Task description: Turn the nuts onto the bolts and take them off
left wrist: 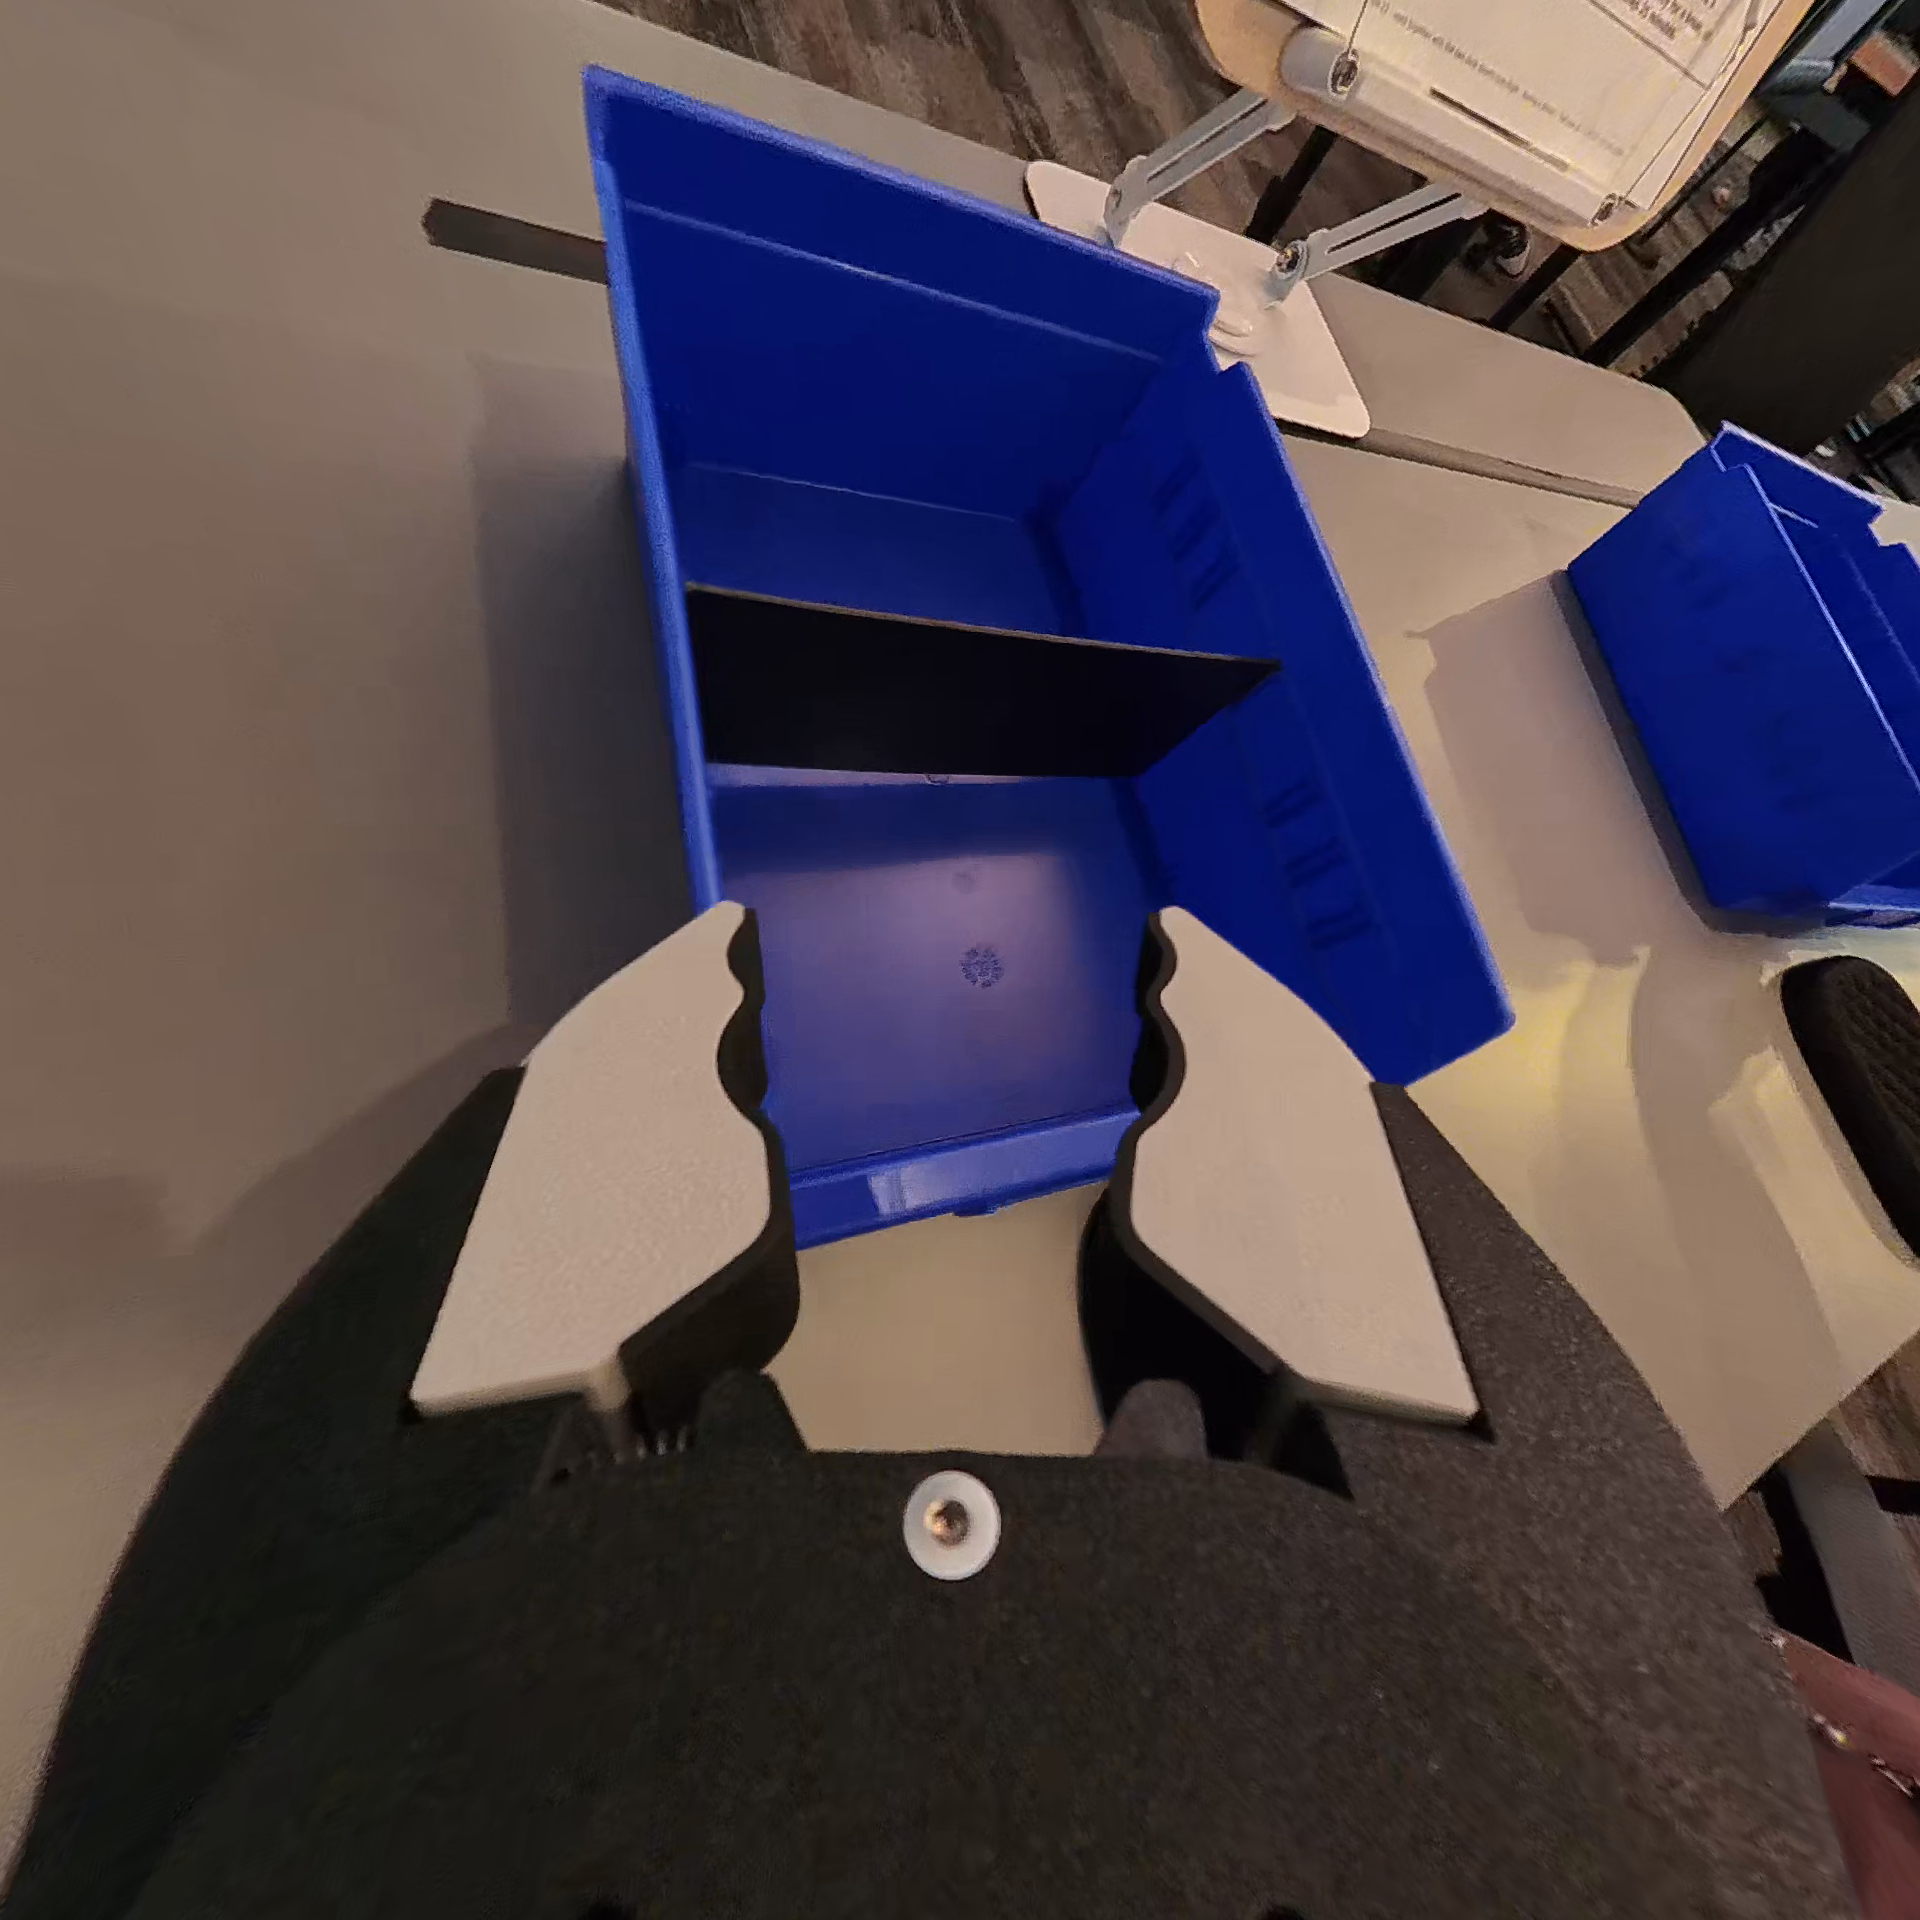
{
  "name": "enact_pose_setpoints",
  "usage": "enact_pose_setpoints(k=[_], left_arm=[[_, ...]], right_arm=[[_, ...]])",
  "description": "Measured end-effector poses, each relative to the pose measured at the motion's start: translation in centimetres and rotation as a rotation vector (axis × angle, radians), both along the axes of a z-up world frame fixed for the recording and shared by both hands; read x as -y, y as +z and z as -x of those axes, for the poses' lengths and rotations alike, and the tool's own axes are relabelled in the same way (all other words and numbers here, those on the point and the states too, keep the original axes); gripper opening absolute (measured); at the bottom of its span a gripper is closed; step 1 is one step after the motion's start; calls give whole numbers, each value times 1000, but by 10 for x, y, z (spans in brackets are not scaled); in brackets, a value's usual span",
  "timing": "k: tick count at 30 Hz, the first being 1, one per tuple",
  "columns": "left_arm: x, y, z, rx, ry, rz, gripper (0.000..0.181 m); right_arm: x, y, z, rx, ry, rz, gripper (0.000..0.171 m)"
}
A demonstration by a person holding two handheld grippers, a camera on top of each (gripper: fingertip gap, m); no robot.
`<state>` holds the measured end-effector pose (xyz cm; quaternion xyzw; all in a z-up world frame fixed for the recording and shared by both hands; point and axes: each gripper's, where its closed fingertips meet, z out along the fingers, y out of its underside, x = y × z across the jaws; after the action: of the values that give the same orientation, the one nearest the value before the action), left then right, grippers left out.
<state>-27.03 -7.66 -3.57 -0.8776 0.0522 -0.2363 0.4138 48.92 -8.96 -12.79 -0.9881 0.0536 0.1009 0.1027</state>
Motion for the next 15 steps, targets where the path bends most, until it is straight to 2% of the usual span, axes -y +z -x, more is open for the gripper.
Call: enact_pose_setpoints(k=[2,7,11,15], left_arm=[[-3,-3,-1,-29,7,22,66],[-11,-1,32,-188,126,8,64],[-13,-27,34,-228,93,133,64],[-16,-53,28,-222,76,244,37]], right_arm=[[1,0,5,-9,30,17,11],[3,-2,3,68,82,71,10],[4,-2,3,59,74,94,8],[3,-2,4,29,56,86,8]])
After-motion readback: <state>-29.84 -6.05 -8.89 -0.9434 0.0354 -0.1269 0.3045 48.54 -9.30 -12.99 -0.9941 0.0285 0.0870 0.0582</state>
